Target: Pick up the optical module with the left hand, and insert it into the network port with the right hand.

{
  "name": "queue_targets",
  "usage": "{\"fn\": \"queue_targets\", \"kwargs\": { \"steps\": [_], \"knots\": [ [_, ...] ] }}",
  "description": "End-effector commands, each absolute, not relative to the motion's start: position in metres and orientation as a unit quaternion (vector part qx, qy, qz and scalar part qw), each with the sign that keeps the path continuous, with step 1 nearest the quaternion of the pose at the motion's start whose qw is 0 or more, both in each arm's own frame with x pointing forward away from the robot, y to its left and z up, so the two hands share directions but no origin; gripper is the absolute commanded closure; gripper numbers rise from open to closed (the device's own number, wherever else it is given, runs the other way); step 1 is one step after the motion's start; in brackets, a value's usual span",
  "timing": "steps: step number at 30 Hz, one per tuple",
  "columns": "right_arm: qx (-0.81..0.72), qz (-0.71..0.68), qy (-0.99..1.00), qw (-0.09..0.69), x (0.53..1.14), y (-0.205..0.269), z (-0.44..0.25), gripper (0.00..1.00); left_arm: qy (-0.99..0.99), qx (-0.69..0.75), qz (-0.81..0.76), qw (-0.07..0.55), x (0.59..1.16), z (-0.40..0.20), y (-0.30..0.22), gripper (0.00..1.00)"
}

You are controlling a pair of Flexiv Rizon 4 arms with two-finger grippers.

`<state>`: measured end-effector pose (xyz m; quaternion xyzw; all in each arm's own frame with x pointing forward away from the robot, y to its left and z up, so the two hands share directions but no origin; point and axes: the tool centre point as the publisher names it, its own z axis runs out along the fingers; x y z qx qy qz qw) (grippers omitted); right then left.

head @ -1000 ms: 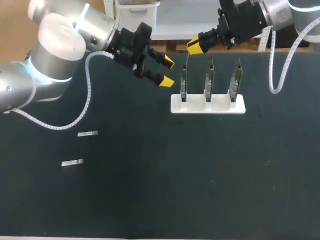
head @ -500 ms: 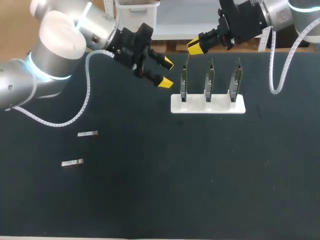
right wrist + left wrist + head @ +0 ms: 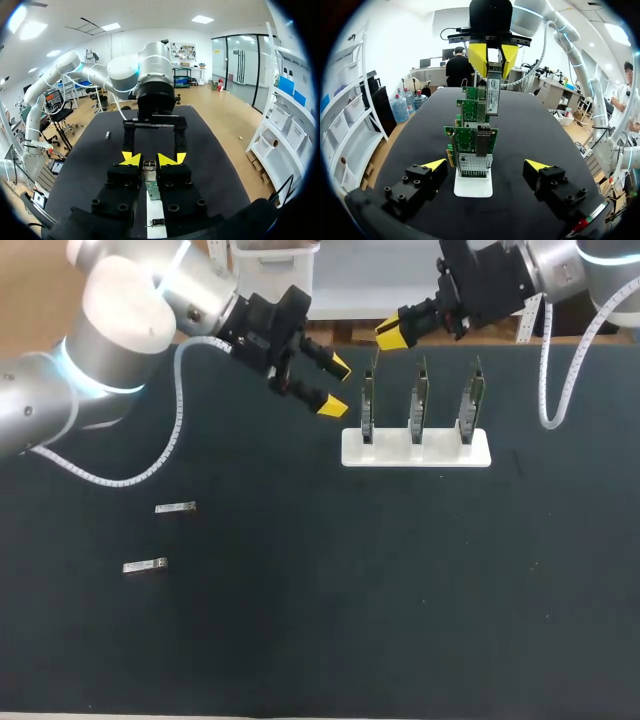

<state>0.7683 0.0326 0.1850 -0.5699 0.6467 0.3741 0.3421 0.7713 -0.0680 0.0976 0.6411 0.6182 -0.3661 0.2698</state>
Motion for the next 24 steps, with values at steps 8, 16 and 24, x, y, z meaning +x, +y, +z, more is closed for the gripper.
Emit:
{"fn": "queue_targets", "kwargs": {
  "steps": [8, 16, 24],
  "knots": [
    [-0.572, 0.373, 0.647, 0.339, 0.7693, 0.0332, 0.1849, 1.0, 0.617, 0.643, -0.367, 0.266, 0.7802, 0.0979, -0.0691, 0.0],
    [-0.575, 0.377, 0.643, 0.337, 0.7701, 0.0342, 0.1855, 1.0, 0.619, 0.643, -0.363, 0.267, 0.7801, 0.0967, -0.0703, 0.0],
    [-0.585, 0.375, 0.637, 0.336, 0.7722, 0.0378, 0.187, 1.0, 0.619, 0.643, -0.363, 0.267, 0.7801, 0.0967, -0.0703, 0.0]
  ]
}}
